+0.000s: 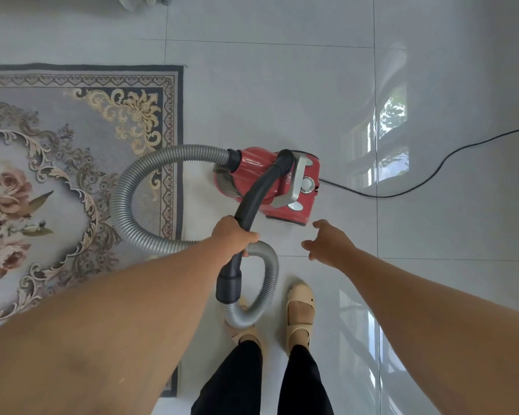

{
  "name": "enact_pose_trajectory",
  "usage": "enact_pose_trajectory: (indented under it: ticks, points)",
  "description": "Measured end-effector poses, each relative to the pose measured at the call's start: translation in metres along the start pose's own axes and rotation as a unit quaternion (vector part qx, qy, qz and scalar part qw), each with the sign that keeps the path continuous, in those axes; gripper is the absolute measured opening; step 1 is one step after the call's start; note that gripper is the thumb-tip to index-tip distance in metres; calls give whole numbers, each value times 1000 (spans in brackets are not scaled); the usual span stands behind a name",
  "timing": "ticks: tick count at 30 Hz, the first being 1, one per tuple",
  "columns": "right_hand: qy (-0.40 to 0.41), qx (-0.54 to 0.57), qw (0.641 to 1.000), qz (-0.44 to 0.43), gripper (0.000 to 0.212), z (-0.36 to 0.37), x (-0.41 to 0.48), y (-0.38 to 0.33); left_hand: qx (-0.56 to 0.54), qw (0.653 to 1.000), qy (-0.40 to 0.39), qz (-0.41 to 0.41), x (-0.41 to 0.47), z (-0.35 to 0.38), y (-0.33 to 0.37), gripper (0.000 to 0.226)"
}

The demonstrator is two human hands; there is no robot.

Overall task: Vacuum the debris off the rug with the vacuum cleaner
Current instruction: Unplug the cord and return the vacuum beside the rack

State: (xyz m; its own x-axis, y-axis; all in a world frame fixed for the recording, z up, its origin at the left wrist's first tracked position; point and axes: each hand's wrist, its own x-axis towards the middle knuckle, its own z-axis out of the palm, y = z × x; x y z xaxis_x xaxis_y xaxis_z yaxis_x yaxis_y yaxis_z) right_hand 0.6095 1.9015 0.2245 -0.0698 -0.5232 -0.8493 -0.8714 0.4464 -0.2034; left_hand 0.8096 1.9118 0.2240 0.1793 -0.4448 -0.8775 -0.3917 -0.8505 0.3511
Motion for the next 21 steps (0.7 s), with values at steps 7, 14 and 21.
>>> enact_pose_trajectory:
  ticks: [7, 14, 21]
  points:
    - [0, -9, 1000, 1, 57, -7, 0, 6, -36, 996, 80, 18, 7, -21, 5, 42]
    - [-11, -31, 999, -9, 53, -8, 14, -6, -72, 986, 147, -22, 14, -26, -2, 56]
    - [-29, -79, 993, -77, 54, -15, 35, -36, -75, 970, 211, -98, 30, -20, 3, 55]
